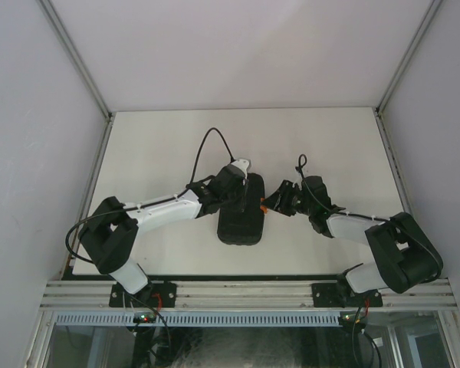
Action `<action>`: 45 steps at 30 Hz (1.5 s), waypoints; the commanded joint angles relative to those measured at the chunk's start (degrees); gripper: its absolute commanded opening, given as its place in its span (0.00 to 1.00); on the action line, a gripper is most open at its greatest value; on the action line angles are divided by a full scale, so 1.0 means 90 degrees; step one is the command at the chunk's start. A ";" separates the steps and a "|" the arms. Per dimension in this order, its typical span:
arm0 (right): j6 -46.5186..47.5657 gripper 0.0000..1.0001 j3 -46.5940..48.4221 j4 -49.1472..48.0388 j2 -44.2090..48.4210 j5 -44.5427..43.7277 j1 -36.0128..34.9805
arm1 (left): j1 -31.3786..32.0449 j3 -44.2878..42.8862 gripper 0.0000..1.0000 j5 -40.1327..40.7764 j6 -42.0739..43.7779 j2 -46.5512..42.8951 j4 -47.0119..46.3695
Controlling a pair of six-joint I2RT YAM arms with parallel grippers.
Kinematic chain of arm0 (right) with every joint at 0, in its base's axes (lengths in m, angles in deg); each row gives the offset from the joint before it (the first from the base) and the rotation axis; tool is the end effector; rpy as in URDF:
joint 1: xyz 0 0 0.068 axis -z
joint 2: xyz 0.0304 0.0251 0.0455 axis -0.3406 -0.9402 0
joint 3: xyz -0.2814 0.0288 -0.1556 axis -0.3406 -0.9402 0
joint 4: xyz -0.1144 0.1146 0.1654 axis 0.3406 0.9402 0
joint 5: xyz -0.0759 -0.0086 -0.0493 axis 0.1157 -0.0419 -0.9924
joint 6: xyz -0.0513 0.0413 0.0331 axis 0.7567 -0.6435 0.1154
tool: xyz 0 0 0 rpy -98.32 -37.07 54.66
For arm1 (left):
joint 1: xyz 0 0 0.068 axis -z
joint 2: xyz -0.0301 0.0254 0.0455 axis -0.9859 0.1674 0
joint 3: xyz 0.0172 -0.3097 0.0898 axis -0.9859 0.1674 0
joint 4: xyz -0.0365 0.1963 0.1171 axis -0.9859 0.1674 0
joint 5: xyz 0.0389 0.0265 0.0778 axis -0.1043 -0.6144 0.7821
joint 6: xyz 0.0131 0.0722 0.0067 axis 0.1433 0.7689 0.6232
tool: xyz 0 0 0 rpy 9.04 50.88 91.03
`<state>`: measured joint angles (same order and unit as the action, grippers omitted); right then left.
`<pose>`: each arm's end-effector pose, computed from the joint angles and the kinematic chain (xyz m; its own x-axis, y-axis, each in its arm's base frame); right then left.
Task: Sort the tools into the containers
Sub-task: Close the storage box at the center of the board.
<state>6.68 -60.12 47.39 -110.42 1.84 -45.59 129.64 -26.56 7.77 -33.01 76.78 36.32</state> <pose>0.2190 0.1311 0.2187 -0.8253 0.3720 -0.4249 -0.1141 0.6270 0.7706 0.2266 -0.2517 0.2590 -0.7441 0.1903 -0.6403 0.4114 0.8858 -0.2148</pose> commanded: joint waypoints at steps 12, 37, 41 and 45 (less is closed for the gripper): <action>-0.0167 0.21 0.0352 -0.0600 -0.0089 0.0548 -0.0341 | 0.0267 0.0245 0.28 -0.0854 -0.0154 0.0564 0.0820; 0.0296 0.12 0.0430 0.0363 -0.0709 0.0198 -0.0524 | 0.0296 0.0177 0.27 -0.0901 -0.0136 0.0637 0.0837; 0.0499 0.12 0.0645 0.0769 -0.0945 0.0040 -0.0680 | 0.0296 0.0148 0.27 -0.0902 -0.0124 0.0657 0.0854; 0.0589 0.13 0.0726 0.1119 -0.0987 -0.0356 -0.0777 | 0.0296 0.0134 0.27 -0.0885 -0.0124 0.0648 0.0866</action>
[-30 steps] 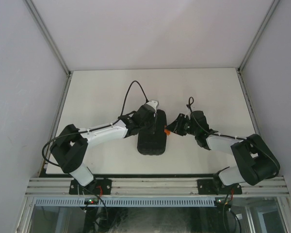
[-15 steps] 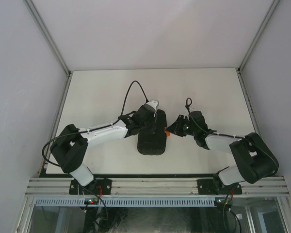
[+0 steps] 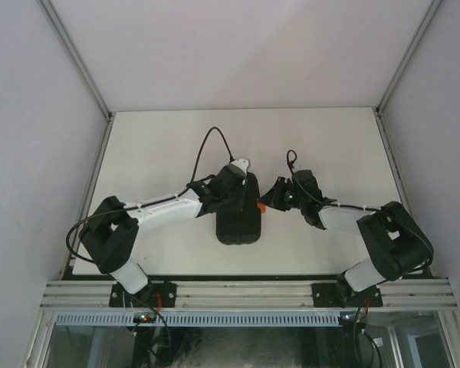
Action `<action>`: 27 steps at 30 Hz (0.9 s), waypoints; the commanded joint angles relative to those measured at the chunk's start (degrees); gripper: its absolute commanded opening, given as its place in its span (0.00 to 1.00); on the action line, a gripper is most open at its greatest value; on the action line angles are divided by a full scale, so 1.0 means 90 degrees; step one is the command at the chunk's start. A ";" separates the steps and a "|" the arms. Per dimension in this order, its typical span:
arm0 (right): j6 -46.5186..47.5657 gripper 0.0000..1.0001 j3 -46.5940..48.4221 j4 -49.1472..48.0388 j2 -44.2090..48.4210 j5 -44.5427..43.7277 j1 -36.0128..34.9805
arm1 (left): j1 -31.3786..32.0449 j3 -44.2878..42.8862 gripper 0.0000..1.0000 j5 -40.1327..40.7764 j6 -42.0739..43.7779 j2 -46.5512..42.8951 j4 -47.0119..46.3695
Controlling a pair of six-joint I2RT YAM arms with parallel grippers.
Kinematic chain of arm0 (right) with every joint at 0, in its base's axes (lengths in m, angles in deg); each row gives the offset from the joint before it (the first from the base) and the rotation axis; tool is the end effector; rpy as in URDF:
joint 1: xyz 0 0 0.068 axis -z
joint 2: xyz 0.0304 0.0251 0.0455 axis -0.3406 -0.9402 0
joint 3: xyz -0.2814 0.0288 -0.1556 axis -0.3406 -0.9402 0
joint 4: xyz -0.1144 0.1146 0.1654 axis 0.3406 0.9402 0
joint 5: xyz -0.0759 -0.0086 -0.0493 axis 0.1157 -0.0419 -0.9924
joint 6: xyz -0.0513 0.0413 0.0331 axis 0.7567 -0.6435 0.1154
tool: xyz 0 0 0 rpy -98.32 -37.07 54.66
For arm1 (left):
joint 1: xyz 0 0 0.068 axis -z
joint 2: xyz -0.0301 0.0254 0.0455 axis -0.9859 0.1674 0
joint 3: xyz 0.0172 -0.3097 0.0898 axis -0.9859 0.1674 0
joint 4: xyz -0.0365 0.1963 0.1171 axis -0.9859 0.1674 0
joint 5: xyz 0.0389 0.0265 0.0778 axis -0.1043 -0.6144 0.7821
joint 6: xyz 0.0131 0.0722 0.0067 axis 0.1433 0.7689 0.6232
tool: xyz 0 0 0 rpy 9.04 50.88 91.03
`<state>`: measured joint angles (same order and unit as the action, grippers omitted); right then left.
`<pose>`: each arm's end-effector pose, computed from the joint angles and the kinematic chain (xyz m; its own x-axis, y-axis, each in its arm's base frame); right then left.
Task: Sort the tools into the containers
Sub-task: Close the storage box at the center of the board.
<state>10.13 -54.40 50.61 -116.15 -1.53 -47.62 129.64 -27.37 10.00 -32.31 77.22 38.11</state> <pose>0.2410 0.1490 0.2151 -0.8291 0.3204 -0.4583 -0.1277 0.6894 0.7131 0.2285 -0.2502 0.2582 -0.7404 0.2064 -0.6396 0.3987 0.9010 -0.1708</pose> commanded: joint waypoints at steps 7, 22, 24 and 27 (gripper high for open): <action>0.0400 0.19 0.0104 0.1069 0.0487 -0.0353 -0.0548 | 0.0296 0.0264 0.27 -0.1053 -0.0192 0.0560 0.0716; 0.0874 0.19 0.0102 0.2368 0.1927 -0.1692 -0.0158 | 0.0352 0.0198 0.27 -0.1173 -0.0082 0.0681 0.0667; 0.0937 0.15 0.0137 0.2563 0.1751 -0.1767 -0.0131 | 0.0381 0.0189 0.27 -0.1172 -0.0074 0.0703 0.0667; 0.1017 0.10 0.0221 0.2656 0.1444 -0.1649 -0.0096 | 0.0411 0.0173 0.27 -0.1181 -0.0057 0.0724 0.0667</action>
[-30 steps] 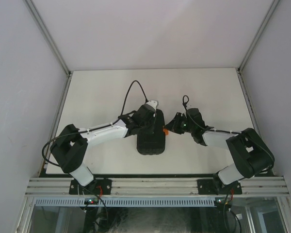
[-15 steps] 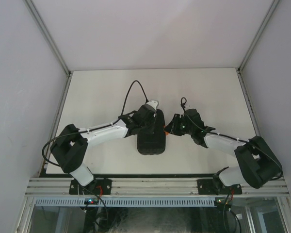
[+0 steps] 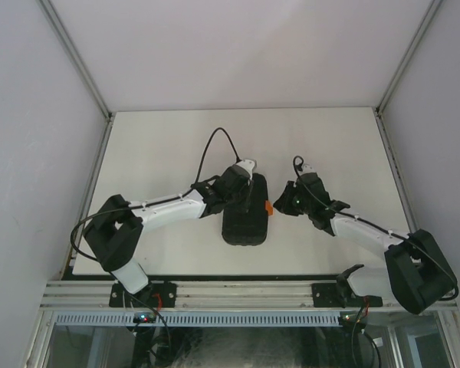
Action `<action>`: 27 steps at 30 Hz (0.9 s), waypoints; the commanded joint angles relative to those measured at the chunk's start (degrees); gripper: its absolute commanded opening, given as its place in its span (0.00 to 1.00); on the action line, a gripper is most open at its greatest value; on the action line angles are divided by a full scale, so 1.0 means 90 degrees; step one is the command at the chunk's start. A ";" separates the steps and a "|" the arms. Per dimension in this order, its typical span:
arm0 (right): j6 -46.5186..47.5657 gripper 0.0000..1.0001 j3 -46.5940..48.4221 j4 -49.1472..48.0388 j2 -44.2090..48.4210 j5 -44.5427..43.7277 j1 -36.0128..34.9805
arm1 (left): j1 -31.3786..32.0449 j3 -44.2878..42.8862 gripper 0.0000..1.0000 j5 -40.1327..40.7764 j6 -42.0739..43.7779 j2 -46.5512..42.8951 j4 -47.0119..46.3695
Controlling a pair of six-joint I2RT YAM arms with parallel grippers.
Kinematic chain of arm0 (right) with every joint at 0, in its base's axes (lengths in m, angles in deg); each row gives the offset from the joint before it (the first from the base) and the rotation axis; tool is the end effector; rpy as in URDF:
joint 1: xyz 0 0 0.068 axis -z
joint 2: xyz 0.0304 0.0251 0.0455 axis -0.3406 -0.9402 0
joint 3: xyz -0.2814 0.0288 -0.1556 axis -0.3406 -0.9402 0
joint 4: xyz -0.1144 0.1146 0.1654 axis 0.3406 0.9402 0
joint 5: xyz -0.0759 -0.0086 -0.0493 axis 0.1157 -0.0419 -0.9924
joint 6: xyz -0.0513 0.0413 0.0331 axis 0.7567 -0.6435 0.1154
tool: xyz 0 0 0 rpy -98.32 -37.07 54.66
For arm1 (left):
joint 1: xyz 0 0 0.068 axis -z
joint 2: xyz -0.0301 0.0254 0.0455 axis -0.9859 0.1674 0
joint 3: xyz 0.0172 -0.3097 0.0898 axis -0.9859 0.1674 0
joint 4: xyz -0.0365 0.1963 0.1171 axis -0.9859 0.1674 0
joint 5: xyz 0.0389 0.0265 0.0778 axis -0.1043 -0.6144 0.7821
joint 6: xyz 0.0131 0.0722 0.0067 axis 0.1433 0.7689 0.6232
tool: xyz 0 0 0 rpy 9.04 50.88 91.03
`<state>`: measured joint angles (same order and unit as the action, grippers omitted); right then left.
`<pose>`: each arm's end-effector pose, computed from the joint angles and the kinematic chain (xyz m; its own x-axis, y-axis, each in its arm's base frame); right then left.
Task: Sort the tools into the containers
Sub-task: Close the storage box at the center of the board.
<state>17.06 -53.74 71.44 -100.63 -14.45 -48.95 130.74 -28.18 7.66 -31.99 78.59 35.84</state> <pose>0.1953 0.1156 0.2415 -0.7714 0.2729 -0.5748 -0.0980 0.8416 0.5311 0.2282 -0.2639 0.2580 -0.7309 0.2180 -0.6467 0.4430 0.8724 -0.2067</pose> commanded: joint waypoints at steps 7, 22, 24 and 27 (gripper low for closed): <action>0.0331 0.00 0.0484 0.0332 -0.1016 0.0126 0.0048 | 0.0326 0.0257 0.27 -0.0915 -0.0091 0.0582 0.0929; 0.0350 0.00 0.0572 0.0158 -0.1503 0.0256 0.0032 | 0.0331 0.0230 0.26 -0.0920 -0.0077 0.0592 0.0948; 0.0350 0.00 0.0573 0.0148 -0.1557 0.0307 0.0013 | 0.0331 0.0222 0.26 -0.0927 -0.0072 0.0597 0.0949; 0.0344 0.00 0.0578 0.0118 -0.1676 0.0416 -0.0023 | 0.0348 0.0203 0.26 -0.0945 -0.0072 0.0610 0.0949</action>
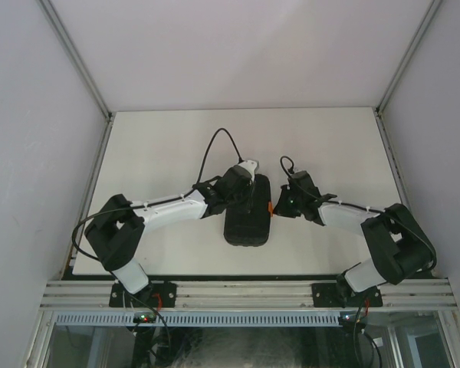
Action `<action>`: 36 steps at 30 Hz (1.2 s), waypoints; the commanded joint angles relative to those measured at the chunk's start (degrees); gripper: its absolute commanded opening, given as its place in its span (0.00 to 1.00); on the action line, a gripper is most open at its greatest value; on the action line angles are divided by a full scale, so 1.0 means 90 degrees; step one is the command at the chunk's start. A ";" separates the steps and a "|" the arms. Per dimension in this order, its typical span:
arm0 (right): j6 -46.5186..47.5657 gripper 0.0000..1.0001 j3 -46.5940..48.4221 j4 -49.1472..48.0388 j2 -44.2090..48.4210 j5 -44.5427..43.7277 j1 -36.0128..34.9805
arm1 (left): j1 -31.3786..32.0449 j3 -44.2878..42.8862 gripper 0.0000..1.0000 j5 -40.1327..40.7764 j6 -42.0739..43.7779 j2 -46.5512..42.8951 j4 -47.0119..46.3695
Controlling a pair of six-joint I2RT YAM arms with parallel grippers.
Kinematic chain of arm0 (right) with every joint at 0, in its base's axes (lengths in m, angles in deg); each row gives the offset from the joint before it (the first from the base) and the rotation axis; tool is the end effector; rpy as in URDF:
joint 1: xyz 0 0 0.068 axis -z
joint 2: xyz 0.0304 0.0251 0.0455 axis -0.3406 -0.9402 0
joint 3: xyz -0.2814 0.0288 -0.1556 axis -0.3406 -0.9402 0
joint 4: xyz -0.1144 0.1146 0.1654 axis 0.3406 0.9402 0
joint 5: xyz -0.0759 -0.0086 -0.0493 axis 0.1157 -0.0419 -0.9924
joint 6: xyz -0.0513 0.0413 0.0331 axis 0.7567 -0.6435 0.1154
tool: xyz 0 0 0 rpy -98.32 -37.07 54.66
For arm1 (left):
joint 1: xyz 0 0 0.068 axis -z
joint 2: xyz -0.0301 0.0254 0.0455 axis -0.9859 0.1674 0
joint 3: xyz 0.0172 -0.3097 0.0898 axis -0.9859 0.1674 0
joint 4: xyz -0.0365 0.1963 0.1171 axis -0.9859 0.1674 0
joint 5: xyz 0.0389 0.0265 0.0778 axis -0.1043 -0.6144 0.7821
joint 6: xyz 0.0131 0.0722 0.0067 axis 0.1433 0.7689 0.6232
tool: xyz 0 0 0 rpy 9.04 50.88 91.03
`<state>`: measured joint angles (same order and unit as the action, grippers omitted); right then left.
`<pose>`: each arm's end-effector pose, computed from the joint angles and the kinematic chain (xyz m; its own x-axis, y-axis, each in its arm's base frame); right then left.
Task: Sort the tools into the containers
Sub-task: Close the storage box at the center of the board.
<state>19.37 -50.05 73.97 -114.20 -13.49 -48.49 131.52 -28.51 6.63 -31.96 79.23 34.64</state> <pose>0.2260 0.1314 0.2029 -0.8708 0.1860 -0.4551 -0.0393 0.8964 0.4416 0.2267 -0.2714 0.2579 -0.7253 0.2240 -0.6510 0.4657 0.8561 -0.2241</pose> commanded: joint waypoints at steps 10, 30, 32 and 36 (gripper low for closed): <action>-0.0073 0.00 0.0161 -0.0448 -0.0416 0.0568 -0.0243 | 0.0312 0.0167 0.26 -0.0786 -0.0075 0.0578 0.1130; 0.1010 0.35 0.0162 0.1733 0.3091 -0.1413 -0.0106 | 0.0022 -0.0134 0.48 0.0544 0.0315 -0.1627 0.1359; 0.1131 0.42 0.0167 0.1874 0.3626 -0.1281 -0.0026 | 0.0005 -0.0031 0.52 0.0797 0.0352 -0.2090 0.1321; 0.1303 0.54 0.0262 0.2278 0.4861 -0.1158 0.0111 | -0.0049 0.0257 0.59 0.1277 0.0359 -0.3085 0.1241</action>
<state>27.46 -49.92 90.56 -79.69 -24.28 -48.63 131.78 -28.66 12.25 -30.06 60.80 46.81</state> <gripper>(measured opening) 0.486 0.564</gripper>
